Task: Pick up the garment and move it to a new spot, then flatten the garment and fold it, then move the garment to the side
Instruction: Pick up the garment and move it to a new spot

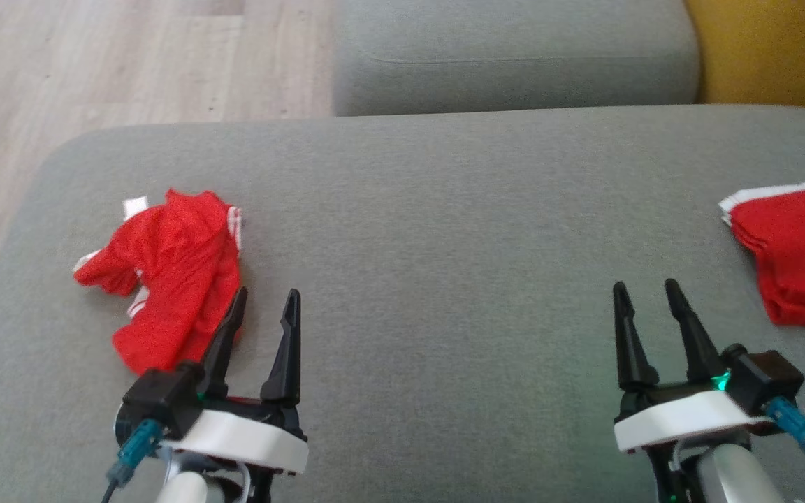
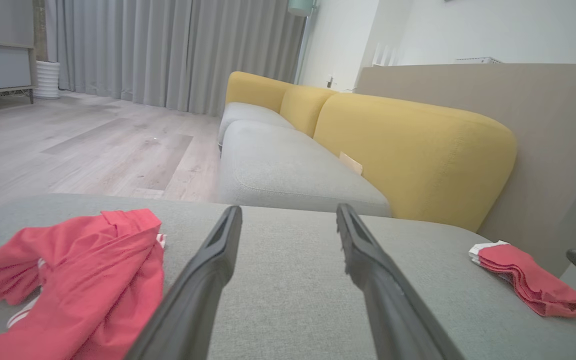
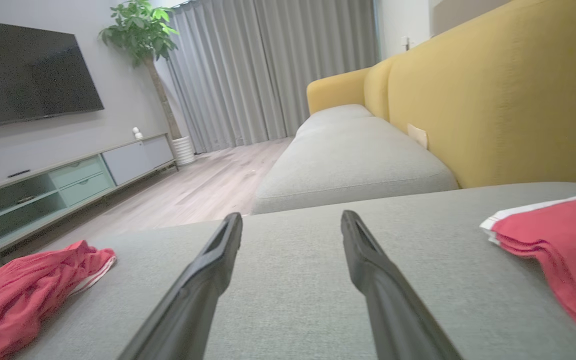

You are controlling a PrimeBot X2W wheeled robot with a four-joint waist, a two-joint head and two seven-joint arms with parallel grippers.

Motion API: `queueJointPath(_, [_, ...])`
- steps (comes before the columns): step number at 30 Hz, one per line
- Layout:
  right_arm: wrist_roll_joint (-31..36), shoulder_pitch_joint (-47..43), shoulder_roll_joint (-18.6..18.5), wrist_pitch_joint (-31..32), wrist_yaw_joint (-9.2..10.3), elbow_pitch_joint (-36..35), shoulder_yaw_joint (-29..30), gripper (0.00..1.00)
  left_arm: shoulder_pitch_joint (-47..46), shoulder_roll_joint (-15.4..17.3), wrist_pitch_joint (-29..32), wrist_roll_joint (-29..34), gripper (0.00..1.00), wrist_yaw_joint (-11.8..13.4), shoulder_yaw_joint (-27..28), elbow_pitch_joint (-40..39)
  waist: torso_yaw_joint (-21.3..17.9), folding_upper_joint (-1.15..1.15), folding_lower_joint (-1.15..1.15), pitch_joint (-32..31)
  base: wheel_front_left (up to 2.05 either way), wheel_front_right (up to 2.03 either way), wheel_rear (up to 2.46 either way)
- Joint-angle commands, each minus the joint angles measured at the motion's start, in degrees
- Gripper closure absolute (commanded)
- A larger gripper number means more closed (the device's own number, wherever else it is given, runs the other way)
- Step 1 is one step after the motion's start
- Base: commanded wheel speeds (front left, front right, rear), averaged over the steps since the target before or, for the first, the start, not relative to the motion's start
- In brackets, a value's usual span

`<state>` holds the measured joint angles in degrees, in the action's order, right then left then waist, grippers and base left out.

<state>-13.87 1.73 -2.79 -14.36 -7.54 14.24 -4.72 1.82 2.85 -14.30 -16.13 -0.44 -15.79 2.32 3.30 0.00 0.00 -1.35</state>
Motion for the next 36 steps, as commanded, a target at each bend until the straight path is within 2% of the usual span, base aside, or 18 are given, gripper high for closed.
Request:
queueJointPath(1, [-0.33, 1.29, -0.09, -0.63, 0.05, -1.33, -2.2, 0.0, -2.52, 0.03, -0.7, 0.18, 0.0, 0.29, 2.05, -1.61, 1.94, 0.0, 0.0, -0.18, 0.0, 0.0, 0.0])
queueJointPath(15, [-3.45, 1.38, -0.09, -0.62, 0.05, 0.68, -8.16, 0.0, -1.42, 0.03, -0.7, 2.23, 0.0, 0.33, 5.74, -1.25, 15.27, 0.0, 0.0, -2.59, 0.0, 0.0, 0.0])
queueJointPath(22, [-4.87, 0.89, -0.09, -0.63, 0.05, 0.91, -10.24, 0.0, -0.63, 0.03, -0.7, 3.15, 0.0, -0.13, 8.43, -1.25, 19.57, 0.0, 0.0, -3.2, 0.0, 0.0, 0.0])
queueJointPath(29, [-5.86, 0.66, -0.09, -0.63, 0.05, 0.68, -11.33, 0.0, -0.05, 0.03, -0.7, 3.82, 0.0, -0.88, 9.91, -1.22, 22.23, 0.0, 0.0, -3.42, 0.0, 0.0, 0.0])
queueJointPath(36, [-5.99, 0.22, -0.09, -0.63, 0.05, 0.21, -10.97, 0.0, -0.08, 0.03, -0.7, 4.16, 0.0, -1.16, 10.88, -1.15, 22.15, 0.0, 0.0, -2.71, 0.0, 0.0, 0.0])
